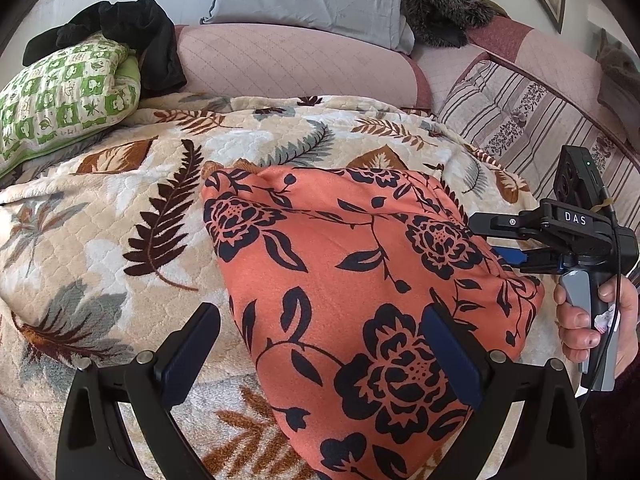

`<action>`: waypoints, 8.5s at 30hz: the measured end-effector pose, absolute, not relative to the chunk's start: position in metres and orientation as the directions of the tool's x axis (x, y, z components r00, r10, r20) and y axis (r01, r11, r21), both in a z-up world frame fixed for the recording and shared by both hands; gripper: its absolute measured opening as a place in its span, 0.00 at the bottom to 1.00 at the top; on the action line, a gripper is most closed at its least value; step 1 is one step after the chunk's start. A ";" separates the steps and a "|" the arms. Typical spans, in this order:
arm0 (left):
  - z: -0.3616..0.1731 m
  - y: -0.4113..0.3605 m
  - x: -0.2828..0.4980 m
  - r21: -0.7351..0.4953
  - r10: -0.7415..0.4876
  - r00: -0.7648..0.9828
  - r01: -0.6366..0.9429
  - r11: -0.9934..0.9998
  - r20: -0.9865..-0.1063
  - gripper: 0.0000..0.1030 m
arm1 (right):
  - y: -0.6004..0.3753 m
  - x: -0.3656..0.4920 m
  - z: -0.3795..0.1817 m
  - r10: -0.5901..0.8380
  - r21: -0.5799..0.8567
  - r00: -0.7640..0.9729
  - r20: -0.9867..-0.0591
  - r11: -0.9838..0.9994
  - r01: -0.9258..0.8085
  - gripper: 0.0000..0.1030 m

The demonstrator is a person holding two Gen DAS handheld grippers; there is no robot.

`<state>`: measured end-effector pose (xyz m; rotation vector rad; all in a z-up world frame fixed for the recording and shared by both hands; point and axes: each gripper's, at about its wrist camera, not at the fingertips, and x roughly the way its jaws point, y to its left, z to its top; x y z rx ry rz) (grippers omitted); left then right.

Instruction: Fold small clothes

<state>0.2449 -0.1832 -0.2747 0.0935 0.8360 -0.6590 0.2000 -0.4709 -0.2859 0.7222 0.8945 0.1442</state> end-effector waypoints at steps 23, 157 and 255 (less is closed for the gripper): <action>-0.292 -0.192 0.254 -0.187 -0.501 0.433 0.588 0.787 -0.750 0.98 | -0.459 0.217 -0.308 0.444 0.612 0.557 -0.702 0.776 0.154 0.82; -0.294 -0.191 0.265 -0.255 -0.502 0.401 0.527 0.811 -0.766 0.98 | -0.416 0.223 -0.313 0.495 0.681 0.603 -0.626 0.724 0.113 0.74; -0.255 -0.035 0.156 0.053 -0.095 0.718 0.180 0.982 -0.689 0.80 | -0.268 0.106 -0.231 0.125 0.350 0.872 -0.474 0.935 0.056 0.61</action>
